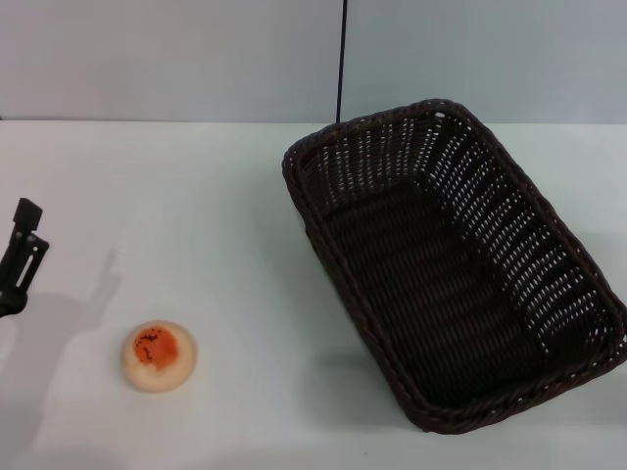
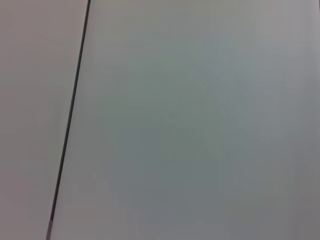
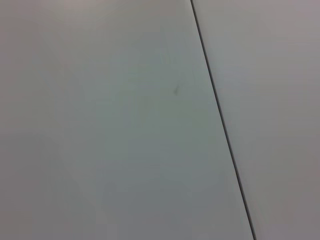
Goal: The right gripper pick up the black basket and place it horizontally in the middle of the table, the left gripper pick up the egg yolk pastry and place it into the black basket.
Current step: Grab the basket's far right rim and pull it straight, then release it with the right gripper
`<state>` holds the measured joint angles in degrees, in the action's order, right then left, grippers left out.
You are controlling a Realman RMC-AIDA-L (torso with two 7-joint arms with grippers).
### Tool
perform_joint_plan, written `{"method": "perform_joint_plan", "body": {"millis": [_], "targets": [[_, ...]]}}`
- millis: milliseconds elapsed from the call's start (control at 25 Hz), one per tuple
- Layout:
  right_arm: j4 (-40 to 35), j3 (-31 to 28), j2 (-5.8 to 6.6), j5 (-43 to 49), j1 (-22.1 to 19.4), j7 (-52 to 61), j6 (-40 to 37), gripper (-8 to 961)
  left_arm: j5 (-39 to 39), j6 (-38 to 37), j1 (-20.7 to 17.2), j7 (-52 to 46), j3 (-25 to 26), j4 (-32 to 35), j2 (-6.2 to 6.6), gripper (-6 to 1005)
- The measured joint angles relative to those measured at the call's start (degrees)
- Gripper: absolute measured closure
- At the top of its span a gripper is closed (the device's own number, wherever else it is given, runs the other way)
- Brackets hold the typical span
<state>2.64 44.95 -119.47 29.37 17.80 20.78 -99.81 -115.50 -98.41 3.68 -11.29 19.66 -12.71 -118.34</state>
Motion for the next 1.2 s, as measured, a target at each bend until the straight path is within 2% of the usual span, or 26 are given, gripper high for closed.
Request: {"method": "perform_joint_plan", "body": {"millis": [200, 440, 520, 560, 600, 640, 720, 760, 800, 840, 880, 920, 960, 1000, 1040, 1160, 1200], "targets": [[0.0, 0.1, 0.16, 0.1, -1.5, 0.3, -2.1, 241, 0.0, -0.4, 0.0, -4.9, 0.0, 2.6, 0.03, 170], [-1.5, 1.0, 0.73, 2.6, -3.5, 1.3, -4.7, 249, 0.1, -0.1, 0.3, -6.0, 0.0, 3.5, 0.04, 170], [-6.9, 1.3, 1.27, 6.8, -6.0, 8.0, -5.0, 251, 0.1, 0.0, 0.5, -6.0, 0.0, 3.7, 0.0, 170], [-6.9, 1.3, 1.27, 6.8, -6.0, 8.0, -5.0, 253, 0.1, 0.0, 0.5, -6.0, 0.0, 3.7, 0.0, 170], [-12.9, 1.2, 1.54, 9.9, -8.1, 15.5, -3.2, 254, 0.1, 0.3, 0.7, -6.0, 0.0, 3.8, -0.01, 170], [-12.9, 1.2, 1.54, 9.9, -8.1, 15.5, -3.2, 255, 0.1, 0.3, 0.7, -6.0, 0.0, 3.8, -0.01, 170], [-20.9, 0.8, 1.64, 13.9, -10.2, 24.4, -0.4, 258, 0.1, 0.8, 0.9, -6.0, 0.0, 4.0, 0.0, 171], [-25.5, 0.5, 1.63, 16.1, -11.2, 28.7, 1.0, 259, 0.1, 1.1, 1.0, -6.0, 0.0, 4.2, 0.01, 171], [-33.6, -0.5, 1.4, 20.9, -12.6, 36.7, 3.7, 261, 0.2, 1.6, 1.3, -6.0, 0.0, 4.4, 0.01, 171], [-33.6, -0.5, 1.4, 20.9, -12.6, 36.7, 3.7, 262, 0.2, 1.6, 1.3, -6.0, 0.0, 4.4, 0.01, 171], [-40.5, -3.3, 1.26, 27.7, -12.9, 46.8, 5.7, 263, 0.2, 1.9, 1.4, -6.0, 0.0, 4.5, 0.0, 171], [-43.7, -4.9, 1.34, 31.5, -12.6, 52.5, 6.2, 264, 0.2, 2.0, 1.4, -6.0, 0.0, 4.5, 0.0, 171], [-43.7, -4.9, 1.34, 31.5, -12.6, 52.5, 6.2, 266, 0.1, 2.3, 1.5, -6.0, 0.0, 4.5, -0.01, 171], [-49.2, -7.8, 2.05, 39.6, -11.2, 63.4, 6.5, 267, 0.1, 2.6, 1.6, -6.0, 0.0, 4.5, -0.02, 171], [-49.2, -7.8, 2.05, 39.6, -11.2, 63.4, 6.5, 268, 0.1, 2.6, 1.6, -6.0, 0.0, 4.5, -0.02, 171], [-56.0, -11.4, 4.11, 51.9, -7.7, 80.1, 6.1, 272, 0.3, 3.0, 1.6, -5.7, 0.1, 4.5, -0.04, 171], [-59.2, -13.3, 6.04, 61.0, -4.4, 90.6, 4.8, 274, 0.4, 3.1, 1.5, -5.6, 0.2, 4.5, -0.05, 171]]}}
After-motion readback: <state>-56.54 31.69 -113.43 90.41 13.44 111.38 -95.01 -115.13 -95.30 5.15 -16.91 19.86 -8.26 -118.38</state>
